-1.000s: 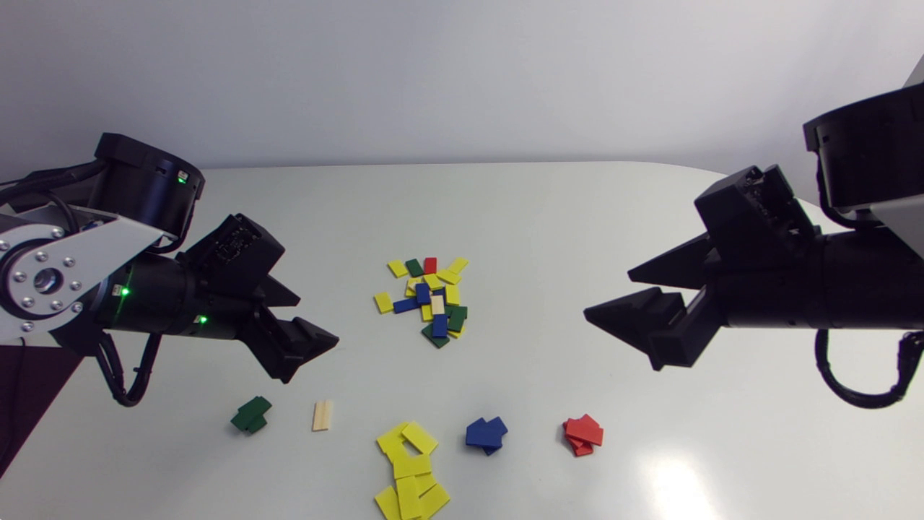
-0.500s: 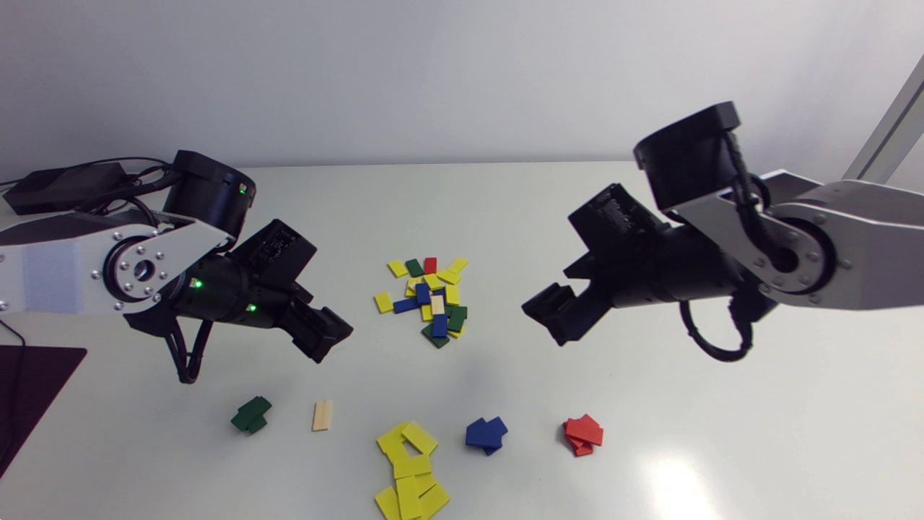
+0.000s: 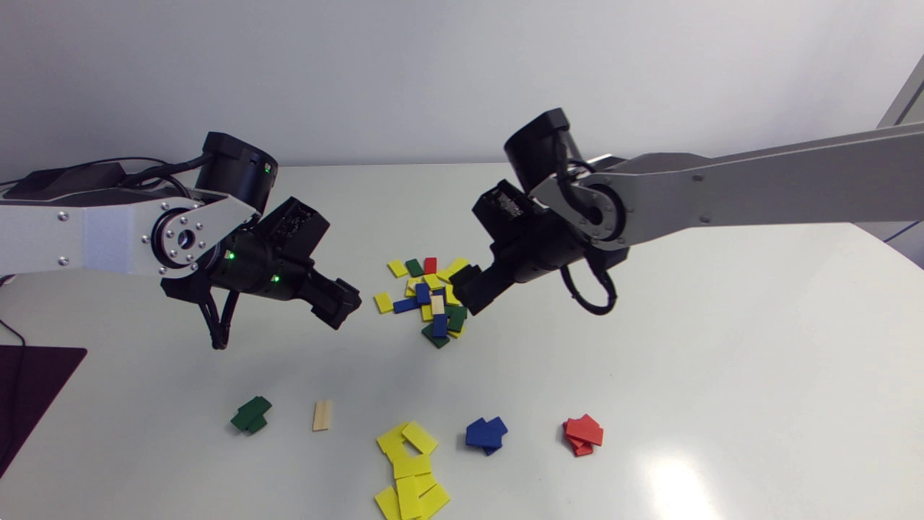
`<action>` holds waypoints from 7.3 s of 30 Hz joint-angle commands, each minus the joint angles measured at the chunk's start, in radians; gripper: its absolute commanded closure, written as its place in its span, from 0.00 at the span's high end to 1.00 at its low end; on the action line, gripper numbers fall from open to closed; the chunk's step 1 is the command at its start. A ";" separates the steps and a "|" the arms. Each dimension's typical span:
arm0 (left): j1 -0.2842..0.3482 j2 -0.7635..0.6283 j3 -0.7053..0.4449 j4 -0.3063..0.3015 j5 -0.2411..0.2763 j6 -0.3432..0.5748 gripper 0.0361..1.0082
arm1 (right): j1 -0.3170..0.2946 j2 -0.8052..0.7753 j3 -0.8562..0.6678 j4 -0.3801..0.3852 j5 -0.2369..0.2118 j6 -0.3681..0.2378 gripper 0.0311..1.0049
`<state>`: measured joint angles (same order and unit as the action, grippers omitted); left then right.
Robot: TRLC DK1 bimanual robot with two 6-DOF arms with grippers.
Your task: Take domino bricks one by one from the mixed stack on the table and place each onto the existing stack of the same color.
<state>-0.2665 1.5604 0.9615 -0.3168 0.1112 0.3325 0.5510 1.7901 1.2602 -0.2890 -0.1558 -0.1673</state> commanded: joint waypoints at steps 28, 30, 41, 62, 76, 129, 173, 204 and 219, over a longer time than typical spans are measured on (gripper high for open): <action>0.069 -0.026 -0.007 0.008 -0.001 -0.036 0.98 | 0.113 0.350 0.275 -0.151 -0.022 0.094 0.94; 0.072 -0.033 -0.010 0.008 0.001 -0.036 0.98 | 0.113 0.350 0.278 -0.154 -0.028 0.098 0.94; 0.073 -0.068 -0.023 -0.011 0.005 -0.036 0.98 | 0.129 0.368 0.332 -0.239 -0.028 0.163 0.94; 0.073 -0.080 -0.015 -0.042 0.007 -0.033 0.98 | 0.092 0.419 0.407 -0.323 -0.136 0.203 0.94; 0.072 -0.080 0.010 -0.053 0.019 -0.035 0.98 | 0.036 0.443 0.426 -0.363 -0.199 0.199 0.94; 0.082 -0.092 0.005 -0.068 0.036 -0.024 0.98 | 0.099 0.497 0.556 -0.460 -0.047 0.204 0.89; 0.082 -0.091 0.013 -0.073 0.059 -0.024 0.98 | 0.072 0.621 0.696 -0.621 0.025 0.152 0.16; 0.046 -0.097 -0.044 -0.036 0.061 -0.015 0.98 | 0.116 -0.072 -0.142 -0.259 0.098 0.032 0.11; -0.073 -0.068 -0.099 0.051 0.096 -0.003 0.98 | 0.194 -0.245 -0.367 -0.191 0.081 0.025 0.11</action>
<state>-0.3260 1.4731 0.8795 -0.2794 0.2024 0.3199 0.7307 1.5639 0.9222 -0.4896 -0.0742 -0.1246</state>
